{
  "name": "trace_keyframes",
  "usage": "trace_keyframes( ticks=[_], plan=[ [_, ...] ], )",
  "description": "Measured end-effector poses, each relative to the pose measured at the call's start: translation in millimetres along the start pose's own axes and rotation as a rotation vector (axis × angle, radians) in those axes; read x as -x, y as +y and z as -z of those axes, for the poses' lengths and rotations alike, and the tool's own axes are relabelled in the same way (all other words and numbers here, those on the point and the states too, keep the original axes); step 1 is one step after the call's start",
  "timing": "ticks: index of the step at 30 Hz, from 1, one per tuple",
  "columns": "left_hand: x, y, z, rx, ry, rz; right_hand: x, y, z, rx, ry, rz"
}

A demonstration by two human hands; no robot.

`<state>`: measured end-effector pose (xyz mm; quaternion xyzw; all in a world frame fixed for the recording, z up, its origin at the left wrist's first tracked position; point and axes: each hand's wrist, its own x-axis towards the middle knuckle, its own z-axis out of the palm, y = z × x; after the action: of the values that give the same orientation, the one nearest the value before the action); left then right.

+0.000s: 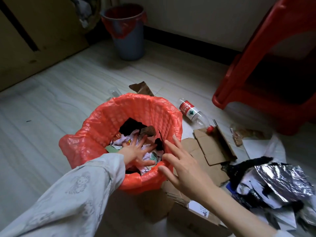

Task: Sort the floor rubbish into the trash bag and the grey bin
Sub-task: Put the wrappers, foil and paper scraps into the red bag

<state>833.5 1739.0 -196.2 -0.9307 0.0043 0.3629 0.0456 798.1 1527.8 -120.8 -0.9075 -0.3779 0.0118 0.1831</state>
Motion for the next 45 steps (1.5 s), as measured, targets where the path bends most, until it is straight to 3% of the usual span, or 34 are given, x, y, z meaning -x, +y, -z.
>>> trace_keyframes(
  ticks=[6, 11, 16, 19, 22, 26, 29, 35, 41, 45],
  plan=[
    [24, -2, 17, 0.13, 0.026, 0.019, 2, -5, 23, -0.102, -0.166, -0.027],
    [65, 0, 38, 0.231, 0.164, -0.012, 18, -7, 56, -0.103, -0.143, -0.117],
    [112, 25, 59, 0.412, 0.553, -0.035, 49, -7, 98, -0.102, -0.054, -0.223],
    [140, 74, 72, 0.552, 0.817, -0.212, 82, 2, 118, -0.17, -0.037, -0.335],
    [164, 144, 80, 0.546, 0.909, -0.467, 127, 17, 140, -0.276, -0.029, -0.512],
    [176, 235, 67, 0.492, 0.848, -0.704, 208, 46, 163, -0.317, 0.087, -0.739],
    [169, 297, 41, 0.447, 0.714, -0.834, 274, 67, 164, -0.339, 0.126, -0.87],
    [159, 380, -54, 0.297, 0.344, -0.889, 401, 97, 106, -0.532, 0.204, -1.234],
    [135, 399, -124, -0.054, 0.018, -0.824, 468, 106, 12, -0.589, -0.004, -1.432],
    [120, 387, -150, -0.319, -0.103, -0.719, 474, 97, -36, -0.563, -0.257, -1.448]
  ],
)
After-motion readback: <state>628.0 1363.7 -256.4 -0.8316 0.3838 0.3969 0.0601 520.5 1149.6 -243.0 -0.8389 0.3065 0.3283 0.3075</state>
